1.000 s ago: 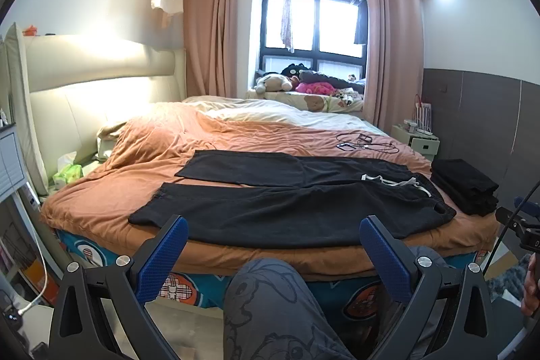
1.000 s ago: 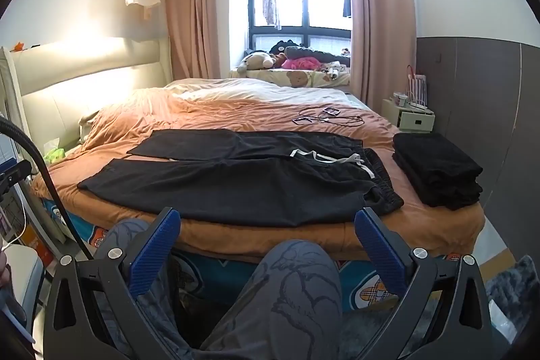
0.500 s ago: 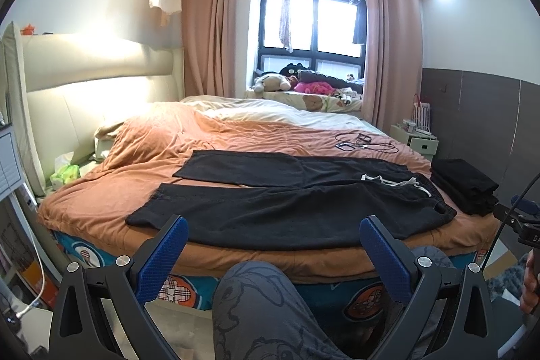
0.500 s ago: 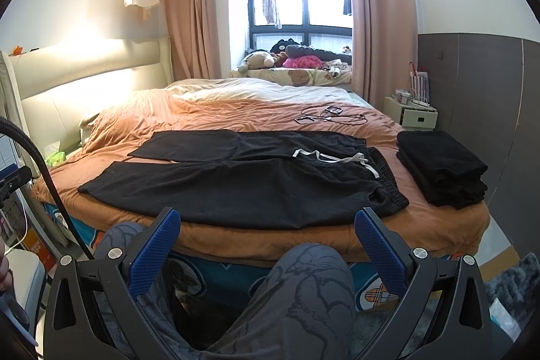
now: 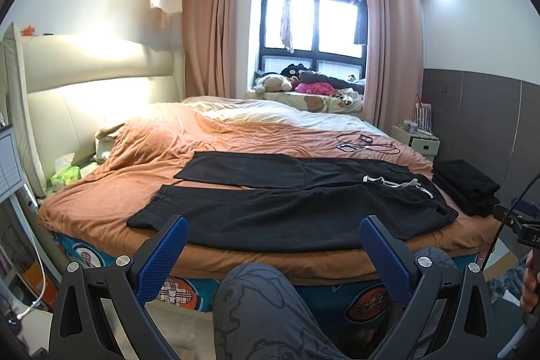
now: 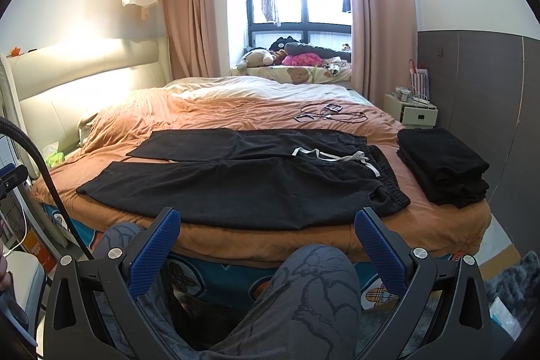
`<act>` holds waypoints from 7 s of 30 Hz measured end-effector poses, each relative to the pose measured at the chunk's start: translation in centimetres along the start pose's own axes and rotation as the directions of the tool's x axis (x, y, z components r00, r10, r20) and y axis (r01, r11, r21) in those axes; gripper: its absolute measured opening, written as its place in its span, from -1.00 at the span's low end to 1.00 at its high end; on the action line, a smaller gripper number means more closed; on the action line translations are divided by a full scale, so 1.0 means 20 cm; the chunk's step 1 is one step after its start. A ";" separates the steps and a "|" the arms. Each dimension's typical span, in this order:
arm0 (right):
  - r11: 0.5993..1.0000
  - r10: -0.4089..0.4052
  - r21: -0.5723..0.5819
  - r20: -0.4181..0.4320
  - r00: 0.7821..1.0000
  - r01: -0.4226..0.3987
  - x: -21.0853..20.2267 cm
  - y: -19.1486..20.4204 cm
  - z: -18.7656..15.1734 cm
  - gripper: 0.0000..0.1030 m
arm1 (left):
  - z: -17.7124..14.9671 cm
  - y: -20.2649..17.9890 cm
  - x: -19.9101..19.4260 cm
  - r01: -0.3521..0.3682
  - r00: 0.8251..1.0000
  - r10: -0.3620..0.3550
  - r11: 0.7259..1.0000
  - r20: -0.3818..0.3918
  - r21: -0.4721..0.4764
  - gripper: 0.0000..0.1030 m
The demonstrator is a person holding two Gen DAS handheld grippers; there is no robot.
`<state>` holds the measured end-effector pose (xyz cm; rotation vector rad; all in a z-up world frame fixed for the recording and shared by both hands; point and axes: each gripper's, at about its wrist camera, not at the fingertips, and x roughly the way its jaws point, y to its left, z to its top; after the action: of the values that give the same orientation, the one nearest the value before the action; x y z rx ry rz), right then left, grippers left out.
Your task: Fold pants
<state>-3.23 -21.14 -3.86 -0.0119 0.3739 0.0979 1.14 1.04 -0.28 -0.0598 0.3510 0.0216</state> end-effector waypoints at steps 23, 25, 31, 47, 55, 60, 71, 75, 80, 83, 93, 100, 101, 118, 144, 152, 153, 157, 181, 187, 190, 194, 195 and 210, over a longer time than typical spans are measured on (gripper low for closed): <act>0.999 0.032 0.011 -0.008 0.999 -0.032 0.05 0.01 0.01 1.00 | -0.01 0.07 -0.03 -0.036 0.999 0.036 0.999 0.013 -0.018 0.99; 0.999 0.031 0.010 -0.012 0.999 -0.031 0.06 0.01 0.01 1.00 | 0.00 0.08 -0.02 -0.038 0.999 0.038 0.999 0.011 -0.021 0.99; 1.000 0.027 0.010 -0.021 0.999 -0.027 0.08 0.01 0.03 1.00 | -0.01 0.11 0.00 -0.047 0.999 0.047 0.998 0.004 -0.033 0.99; 0.998 -0.012 0.067 -0.057 0.998 0.016 0.26 -0.07 0.12 1.00 | 0.00 0.20 0.27 -0.082 0.994 0.075 0.992 -0.076 -0.093 0.99; 0.995 -0.037 0.093 -0.099 0.994 0.046 0.41 -0.12 0.15 1.00 | -0.03 0.26 0.45 -0.104 0.987 0.087 0.987 -0.135 -0.124 0.99; 0.989 -0.054 0.129 -0.127 0.990 0.071 0.50 -0.19 0.18 1.00 | -0.04 0.34 0.56 -0.122 0.981 0.095 0.980 -0.166 -0.159 0.99; 0.963 -0.107 0.222 -0.200 0.974 0.151 0.63 -0.34 0.22 1.00 | -0.09 0.57 0.79 -0.195 0.960 0.135 0.952 -0.245 -0.238 0.99; 0.947 -0.109 0.272 -0.224 0.968 0.169 0.67 -0.41 0.23 1.00 | -0.11 0.65 0.86 -0.219 0.952 0.148 0.940 -0.268 -0.260 0.96; 0.920 -0.095 0.347 -0.246 0.964 0.180 0.70 -0.49 0.23 0.99 | -0.16 0.76 0.96 -0.257 0.934 0.160 0.921 -0.319 -0.292 0.74; 0.901 -0.064 0.400 -0.255 0.965 0.165 0.74 -0.59 0.21 0.81 | -0.19 0.81 1.00 -0.277 0.926 0.163 0.905 -0.340 -0.322 0.71; 0.815 0.025 0.556 -0.315 0.949 0.163 0.90 -0.87 0.12 0.49 | -0.26 0.97 1.21 -0.308 0.902 0.139 0.869 -0.408 -0.386 0.62; 0.776 0.078 0.613 -0.329 0.941 0.150 1.00 -1.04 0.09 0.37 | -0.34 1.12 1.36 -0.323 0.885 0.075 0.810 -0.460 -0.489 0.26; 0.770 0.078 0.620 -0.329 0.941 0.153 1.00 -1.06 0.09 0.37 | -0.34 1.13 1.37 -0.327 0.882 0.071 0.803 -0.465 -0.498 0.24; 0.670 0.091 0.725 -0.295 0.951 0.161 1.07 -1.24 0.05 0.37 | -0.37 1.46 1.60 -0.401 0.871 0.087 0.697 -0.484 -0.595 -0.42; 0.551 0.212 0.834 -0.092 0.973 -0.041 1.03 -1.40 -0.09 -0.41 | -0.10 1.49 1.54 -0.421 0.884 0.179 0.705 -0.431 -0.570 -0.91; 0.459 0.256 0.887 -0.092 0.962 -0.037 1.08 -1.42 -0.22 -0.41 | -0.14 1.49 1.55 -0.435 0.874 0.180 0.702 -0.451 -0.564 -0.92; 0.455 0.271 0.889 -0.087 0.959 -0.048 1.09 -1.40 -0.23 -0.41 | -0.15 1.49 1.55 -0.435 0.874 0.177 0.701 -0.453 -0.566 -0.92; 0.484 0.286 0.873 -0.096 0.953 -0.057 1.13 -1.39 -0.18 -0.41 | -0.18 1.50 1.57 -0.441 0.871 0.175 0.692 -0.459 -0.571 -0.94; 0.574 0.220 0.786 0.120 0.968 -0.228 1.09 -1.45 0.55 -0.99 | 0.43 1.51 1.70 -0.296 0.949 0.166 0.762 -0.268 -0.577 -0.96; 0.604 0.210 0.765 0.121 0.970 -0.226 1.26 -1.43 0.64 -0.99 | 0.63 1.50 1.84 -0.272 0.957 0.162 0.791 -0.241 -0.548 -0.96; 0.622 0.198 0.752 0.119 0.973 -0.219 1.30 -1.42 0.67 -0.99 | 0.71 1.51 1.93 -0.266 0.959 0.157 0.794 -0.238 -0.547 -0.96; 0.633 0.182 0.750 0.096 0.979 -0.191 1.36 -1.40 0.73 -0.99 | 0.79 1.53 2.09 -0.267 0.957 0.154 0.795 -0.245 -0.545 -0.96; 0.642 0.174 0.745 0.086 0.981 -0.179 1.38 -1.38 0.76 -0.99 | 0.80 1.53 2.12 -0.268 0.957 0.154 0.796 -0.248 -0.543 -0.96; 0.673 0.085 0.738 -0.009 0.996 -0.051 1.75 -1.28 1.04 -0.99 | 0.91 1.52 2.76 -0.309 0.931 0.140 0.795 -0.338 -0.523 -0.96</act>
<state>39.31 -42.82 2.53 0.8207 0.4367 0.0124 58.27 33.13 -3.87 -0.6259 0.6316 0.3649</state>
